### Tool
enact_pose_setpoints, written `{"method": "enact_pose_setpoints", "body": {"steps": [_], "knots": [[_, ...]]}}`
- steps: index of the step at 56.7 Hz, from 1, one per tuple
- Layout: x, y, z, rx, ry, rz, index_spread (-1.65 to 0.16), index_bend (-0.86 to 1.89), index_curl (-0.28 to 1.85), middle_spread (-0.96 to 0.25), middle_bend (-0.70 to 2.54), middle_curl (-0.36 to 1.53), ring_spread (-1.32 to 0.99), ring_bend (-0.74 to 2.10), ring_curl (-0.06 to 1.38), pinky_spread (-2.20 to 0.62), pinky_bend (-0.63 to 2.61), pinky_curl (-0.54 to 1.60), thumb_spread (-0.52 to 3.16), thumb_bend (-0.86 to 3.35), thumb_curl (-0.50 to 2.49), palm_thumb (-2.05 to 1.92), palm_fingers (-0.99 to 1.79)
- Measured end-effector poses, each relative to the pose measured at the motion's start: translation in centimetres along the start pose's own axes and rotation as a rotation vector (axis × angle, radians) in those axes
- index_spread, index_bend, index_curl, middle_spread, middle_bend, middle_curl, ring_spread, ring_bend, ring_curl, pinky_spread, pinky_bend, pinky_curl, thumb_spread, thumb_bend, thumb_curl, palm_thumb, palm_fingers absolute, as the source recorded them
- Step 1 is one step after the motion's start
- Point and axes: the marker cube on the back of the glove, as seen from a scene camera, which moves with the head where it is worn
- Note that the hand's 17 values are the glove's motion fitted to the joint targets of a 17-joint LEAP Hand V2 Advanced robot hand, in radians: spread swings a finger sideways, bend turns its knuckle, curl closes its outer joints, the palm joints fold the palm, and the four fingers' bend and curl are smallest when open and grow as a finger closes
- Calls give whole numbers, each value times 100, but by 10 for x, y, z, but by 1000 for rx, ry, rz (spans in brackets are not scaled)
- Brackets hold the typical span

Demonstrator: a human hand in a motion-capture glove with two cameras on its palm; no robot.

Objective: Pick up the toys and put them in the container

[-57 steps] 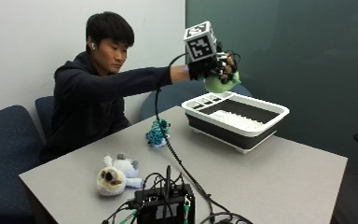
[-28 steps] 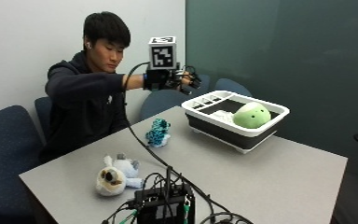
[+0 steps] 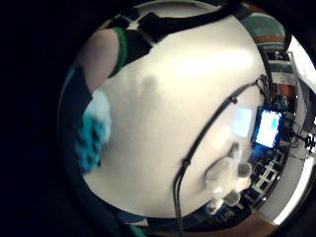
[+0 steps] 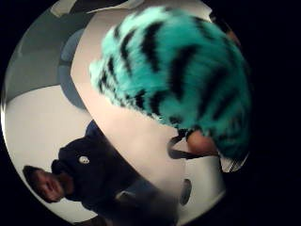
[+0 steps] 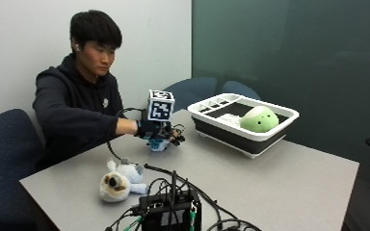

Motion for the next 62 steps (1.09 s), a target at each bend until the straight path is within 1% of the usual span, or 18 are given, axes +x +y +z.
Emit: {"method": "enact_pose_setpoints", "body": {"steps": [2,3,8,16,21,26,30,36,37,40,41,42,43,45,46,50,55,62], "knots": [[-2,-1,-5,33,-22,-7,-25,74,44,-6,21,36,-2,14,23,5,68,27,127,11,44,55,23],[-4,-2,-10,52,-40,-9,-25,83,48,-9,29,39,-5,15,23,4,62,25,127,13,46,58,33],[-8,-5,-52,190,-142,-11,-21,97,55,-14,46,45,-10,16,21,2,49,22,127,16,50,66,43],[-1,-34,-156,442,-195,22,-16,103,64,-21,58,51,-20,21,22,-2,44,23,120,15,55,70,48],[3,-75,-207,521,-191,96,-15,103,66,-23,60,53,-24,24,23,-3,45,24,118,14,58,71,47],[-7,-121,-223,529,-133,190,-13,103,68,-24,60,55,-27,26,24,-4,46,25,116,13,60,72,46],[-15,-146,-220,497,-95,218,-12,103,70,-25,60,56,-28,28,25,-4,46,26,114,11,62,71,45],[-5,-168,-192,259,109,276,-12,102,72,-26,57,57,-28,29,26,-4,49,28,114,9,64,70,39],[-1,-168,-187,215,141,288,-13,99,72,-25,55,56,-27,28,26,-3,51,29,115,7,63,66,31],[1,-162,-180,151,68,270,-14,93,72,-22,45,54,-23,25,27,-2,60,32,122,3,60,59,18],[-1,-160,-180,154,-3,253,-14,84,69,-19,35,51,-20,26,27,-1,67,34,123,-3,56,50,3],[-1,-156,-180,162,-72,241,-14,87,72,-18,35,52,-20,27,29,-1,68,35,126,0,56,52,5],[2,-150,-181,174,-130,240,-14,72,67,-15,27,49,-17,26,28,0,75,37,124,-8,52,41,-9],[16,-134,-184,208,-231,270,-14,57,63,-12,24,47,-15,28,28,1,80,37,123,-9,49,32,-14],[24,-124,-185,229,-277,297,-15,46,59,-10,23,47,-13,28,28,1,83,38,121,-11,47,25,-17],[42,-87,-187,305,-357,439,-18,30,52,-6,17,44,-9,27,27,3,85,38,117,-8,43,14,-14],[60,-34,-178,333,-264,678,-21,22,47,-3,16,42,-6,26,27,3,84,38,118,-4,40,9,-8],[117,45,-161,277,-217,913,-24,19,46,-1,17,40,-2,23,27,5,82,37,121,-3,37,6,-5]]}}
